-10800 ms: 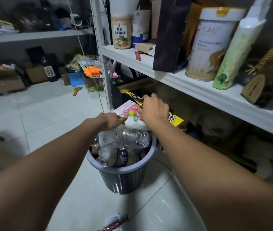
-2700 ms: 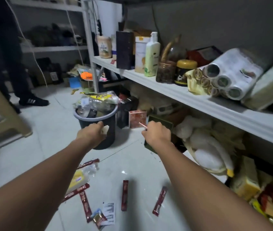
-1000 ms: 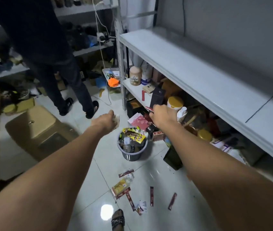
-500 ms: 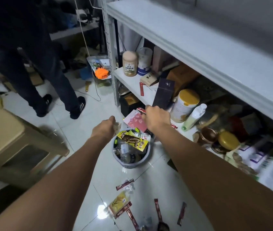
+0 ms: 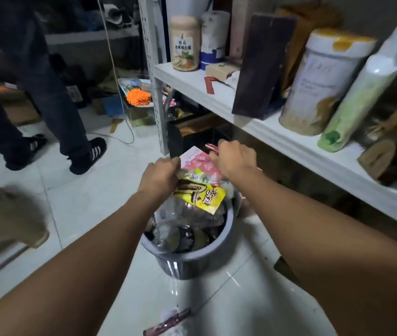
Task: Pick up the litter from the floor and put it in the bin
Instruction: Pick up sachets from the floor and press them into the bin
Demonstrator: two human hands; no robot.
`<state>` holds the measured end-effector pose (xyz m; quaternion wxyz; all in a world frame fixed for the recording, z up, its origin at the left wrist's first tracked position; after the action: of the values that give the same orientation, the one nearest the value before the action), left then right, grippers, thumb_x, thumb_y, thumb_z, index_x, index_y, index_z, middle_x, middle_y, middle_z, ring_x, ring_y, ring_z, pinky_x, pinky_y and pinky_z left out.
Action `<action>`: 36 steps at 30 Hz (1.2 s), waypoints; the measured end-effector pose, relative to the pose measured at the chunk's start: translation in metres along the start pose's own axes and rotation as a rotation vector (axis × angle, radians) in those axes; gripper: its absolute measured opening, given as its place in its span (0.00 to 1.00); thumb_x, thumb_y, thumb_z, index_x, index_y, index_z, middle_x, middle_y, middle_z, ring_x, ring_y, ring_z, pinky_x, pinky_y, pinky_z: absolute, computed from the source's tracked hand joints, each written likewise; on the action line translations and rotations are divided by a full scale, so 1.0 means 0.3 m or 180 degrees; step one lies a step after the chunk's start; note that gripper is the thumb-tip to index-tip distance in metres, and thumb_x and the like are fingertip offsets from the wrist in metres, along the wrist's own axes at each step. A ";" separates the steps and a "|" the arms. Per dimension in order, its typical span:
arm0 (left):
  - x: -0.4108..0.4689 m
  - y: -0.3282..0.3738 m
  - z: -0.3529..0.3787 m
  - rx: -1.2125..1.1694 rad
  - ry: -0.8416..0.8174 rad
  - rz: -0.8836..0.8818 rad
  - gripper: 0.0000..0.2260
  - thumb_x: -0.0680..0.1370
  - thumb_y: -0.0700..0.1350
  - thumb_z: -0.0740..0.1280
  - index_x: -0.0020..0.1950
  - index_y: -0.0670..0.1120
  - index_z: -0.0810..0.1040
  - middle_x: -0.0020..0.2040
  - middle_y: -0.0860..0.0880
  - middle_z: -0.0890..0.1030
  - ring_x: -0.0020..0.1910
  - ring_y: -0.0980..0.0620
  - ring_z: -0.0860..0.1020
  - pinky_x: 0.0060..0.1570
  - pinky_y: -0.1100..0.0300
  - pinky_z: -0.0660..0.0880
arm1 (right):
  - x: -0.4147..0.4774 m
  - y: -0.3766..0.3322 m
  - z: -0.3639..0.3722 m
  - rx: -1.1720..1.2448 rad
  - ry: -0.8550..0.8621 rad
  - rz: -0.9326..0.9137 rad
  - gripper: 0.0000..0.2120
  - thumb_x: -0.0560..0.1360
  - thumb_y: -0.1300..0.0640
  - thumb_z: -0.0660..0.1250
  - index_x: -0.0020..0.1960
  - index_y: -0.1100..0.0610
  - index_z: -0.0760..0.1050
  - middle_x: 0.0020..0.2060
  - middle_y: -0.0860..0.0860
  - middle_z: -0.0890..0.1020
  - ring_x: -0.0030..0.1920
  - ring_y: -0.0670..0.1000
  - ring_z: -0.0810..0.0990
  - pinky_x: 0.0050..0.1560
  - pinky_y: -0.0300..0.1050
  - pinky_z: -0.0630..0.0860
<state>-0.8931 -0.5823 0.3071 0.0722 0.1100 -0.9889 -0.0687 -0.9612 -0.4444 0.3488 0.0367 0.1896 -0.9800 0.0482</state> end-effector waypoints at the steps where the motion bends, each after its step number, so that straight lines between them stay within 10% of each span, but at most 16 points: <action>1: 0.012 0.000 0.028 -0.0002 0.0089 0.0056 0.08 0.78 0.40 0.60 0.57 0.43 0.73 0.55 0.43 0.77 0.54 0.42 0.74 0.48 0.53 0.67 | 0.006 0.009 0.030 0.0045 0.0081 0.0015 0.17 0.80 0.46 0.57 0.59 0.56 0.75 0.55 0.56 0.80 0.56 0.59 0.79 0.44 0.47 0.66; 17: -0.004 -0.028 0.101 -0.0146 -0.0440 0.0137 0.22 0.82 0.57 0.49 0.64 0.47 0.74 0.62 0.41 0.76 0.61 0.43 0.69 0.60 0.48 0.67 | -0.042 -0.027 0.122 0.0244 0.0449 -0.0160 0.16 0.81 0.47 0.56 0.59 0.57 0.73 0.55 0.56 0.80 0.56 0.60 0.79 0.43 0.47 0.65; 36: -0.079 -0.179 -0.062 0.0340 0.0060 -0.0338 0.16 0.81 0.47 0.55 0.68 0.47 0.68 0.65 0.43 0.72 0.65 0.43 0.67 0.65 0.48 0.65 | -0.090 -0.167 0.242 0.0182 -0.0412 -0.0863 0.23 0.75 0.38 0.65 0.60 0.55 0.76 0.55 0.54 0.80 0.58 0.56 0.77 0.46 0.46 0.67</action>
<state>-0.8563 -0.6309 0.3142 0.0718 0.1667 -0.9832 -0.0186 -0.9212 -0.4886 0.2783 -0.0259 0.3239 -0.9439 0.0584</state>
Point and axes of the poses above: each hand's wrist, its own x-axis towards the middle knuckle, its own z-axis out of the palm, y = z × x, the point moved 7 cm from there along x, towards the middle knuckle
